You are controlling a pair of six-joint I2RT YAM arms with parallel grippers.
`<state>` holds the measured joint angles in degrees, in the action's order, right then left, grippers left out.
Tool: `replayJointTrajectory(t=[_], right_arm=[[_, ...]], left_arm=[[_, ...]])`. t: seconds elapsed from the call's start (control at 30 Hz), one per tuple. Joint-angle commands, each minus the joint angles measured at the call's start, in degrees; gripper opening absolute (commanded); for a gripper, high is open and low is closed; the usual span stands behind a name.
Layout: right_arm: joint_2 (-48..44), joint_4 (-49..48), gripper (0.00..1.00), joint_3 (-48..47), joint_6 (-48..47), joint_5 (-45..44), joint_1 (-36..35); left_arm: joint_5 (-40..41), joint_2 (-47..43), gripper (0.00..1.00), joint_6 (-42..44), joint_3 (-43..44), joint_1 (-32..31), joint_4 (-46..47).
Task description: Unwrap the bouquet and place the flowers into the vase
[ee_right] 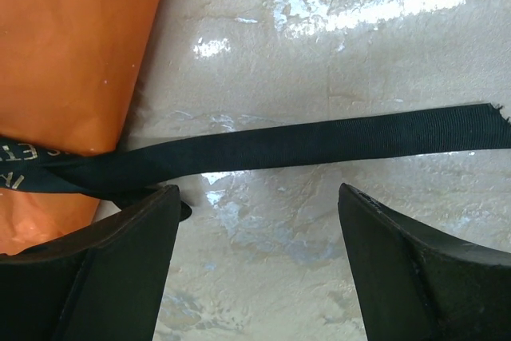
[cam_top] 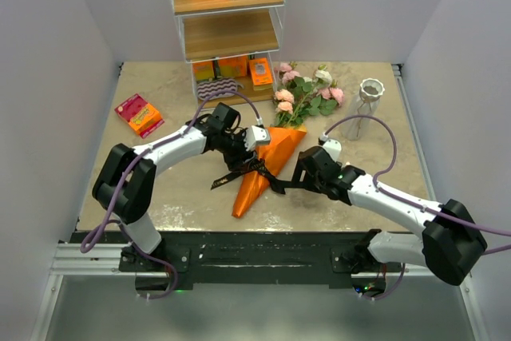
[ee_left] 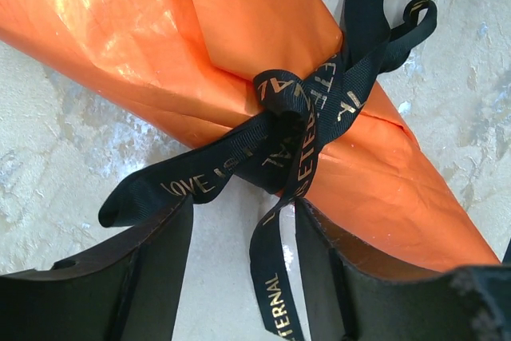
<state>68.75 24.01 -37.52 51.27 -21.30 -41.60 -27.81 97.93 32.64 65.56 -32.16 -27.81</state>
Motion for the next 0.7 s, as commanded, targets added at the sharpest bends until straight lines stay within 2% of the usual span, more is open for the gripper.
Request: replayJointTrajectory(t=[0.0,0.1,0.13,0.2,0.23,0.27,0.53,0.57,0.6,0.63,0.67], right_arm=[[-0.9,-2.6,0.82,-0.1,-0.2,0.4,0.6],[-0.8,-2.9,0.82,-0.1,-0.5,0.7,0.7],[-0.8,-3.1,0.82,-0.1,-0.6,0.9,0.8],[-0.7,-3.4,0.82,-0.2,-0.8,1.2,0.8],[-0.7,-3.4,0.82,-0.3,-0.9,1.2,0.9],[-0.5,-3.5,0.82,-0.5,-1.0,1.3,0.9],[0.1,-3.9,0.81,-1.8,-2.6,1.5,1.3],[0.1,-3.9,0.81,-1.9,-2.7,1.4,1.3],[0.2,-3.9,0.81,-1.9,-2.9,1.4,1.3],[0.2,-3.9,0.81,-1.9,-2.9,1.4,1.3],[0.2,-4.1,0.82,-1.7,-3.2,1.5,1.3]], left_arm=[[-2.0,0.2,0.57,0.9,2.5,-0.2,0.7],[-3.0,0.1,0.49,0.9,3.3,-0.3,-0.5],[-3.2,-0.2,0.35,0.9,3.2,-0.4,-0.6],[-3.5,0.0,0.21,0.6,3.1,-0.5,-0.8],[-3.8,0.2,0.07,0.5,3.1,-0.6,-0.8],[-3.9,0.3,0.0,0.3,3.2,-0.7,-1.0],[-3.7,-2.6,0.02,1.0,2.5,-0.7,-3.0],[-3.8,-3.0,0.11,1.0,2.3,-0.8,-3.6],[-4.1,-3.2,0.23,1.5,2.2,-0.7,-3.9],[-4.1,-3.4,0.48,1.5,2.4,-0.7,-4.2],[-3.3,-3.5,0.55,1.5,2.6,-0.8,-4.8]])
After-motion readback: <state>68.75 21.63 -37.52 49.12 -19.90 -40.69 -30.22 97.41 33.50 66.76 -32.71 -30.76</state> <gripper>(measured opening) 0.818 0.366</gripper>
